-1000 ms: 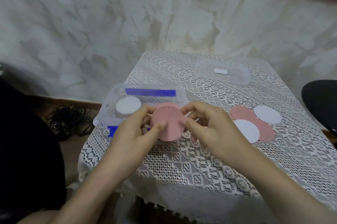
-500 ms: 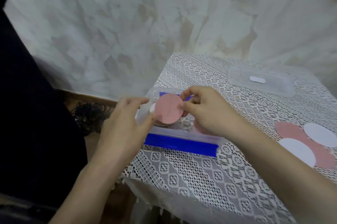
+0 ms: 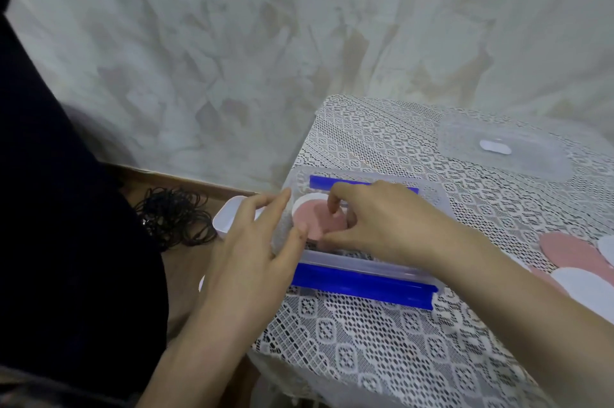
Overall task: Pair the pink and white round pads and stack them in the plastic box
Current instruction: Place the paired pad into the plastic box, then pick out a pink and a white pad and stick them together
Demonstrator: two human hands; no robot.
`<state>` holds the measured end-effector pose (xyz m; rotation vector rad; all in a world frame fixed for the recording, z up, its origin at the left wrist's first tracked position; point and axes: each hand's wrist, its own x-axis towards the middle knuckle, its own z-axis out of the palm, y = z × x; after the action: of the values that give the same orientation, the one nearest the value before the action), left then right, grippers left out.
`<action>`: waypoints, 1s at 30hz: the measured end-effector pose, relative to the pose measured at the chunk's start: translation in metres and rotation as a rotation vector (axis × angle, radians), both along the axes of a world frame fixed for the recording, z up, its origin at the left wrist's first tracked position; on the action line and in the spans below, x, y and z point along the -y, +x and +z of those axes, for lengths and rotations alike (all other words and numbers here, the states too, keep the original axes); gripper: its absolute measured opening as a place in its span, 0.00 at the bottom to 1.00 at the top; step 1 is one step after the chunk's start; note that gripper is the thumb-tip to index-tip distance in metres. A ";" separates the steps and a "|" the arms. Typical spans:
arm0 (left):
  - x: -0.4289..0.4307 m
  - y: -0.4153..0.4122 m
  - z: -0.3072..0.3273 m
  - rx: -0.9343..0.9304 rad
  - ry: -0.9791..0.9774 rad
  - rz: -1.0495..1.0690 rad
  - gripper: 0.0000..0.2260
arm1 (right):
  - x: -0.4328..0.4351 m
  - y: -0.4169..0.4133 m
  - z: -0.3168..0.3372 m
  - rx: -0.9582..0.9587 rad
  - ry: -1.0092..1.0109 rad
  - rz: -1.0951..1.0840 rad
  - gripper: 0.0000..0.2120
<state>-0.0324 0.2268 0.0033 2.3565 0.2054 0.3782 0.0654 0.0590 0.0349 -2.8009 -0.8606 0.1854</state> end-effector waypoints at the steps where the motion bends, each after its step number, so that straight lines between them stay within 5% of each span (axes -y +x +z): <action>1: 0.000 0.001 -0.001 0.004 0.000 0.004 0.23 | -0.001 0.001 -0.002 0.008 -0.009 0.001 0.22; 14: -0.001 0.001 0.003 -0.004 0.084 0.011 0.22 | -0.006 0.013 -0.010 0.129 0.018 0.062 0.15; 30: 0.058 0.034 0.036 0.048 0.717 0.001 0.19 | 0.067 -0.035 0.025 0.481 -0.068 -0.001 0.20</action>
<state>0.0017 0.1689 0.0394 3.0433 0.0473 0.5807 0.0306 -0.0076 0.0598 -2.9550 -0.9582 -0.4881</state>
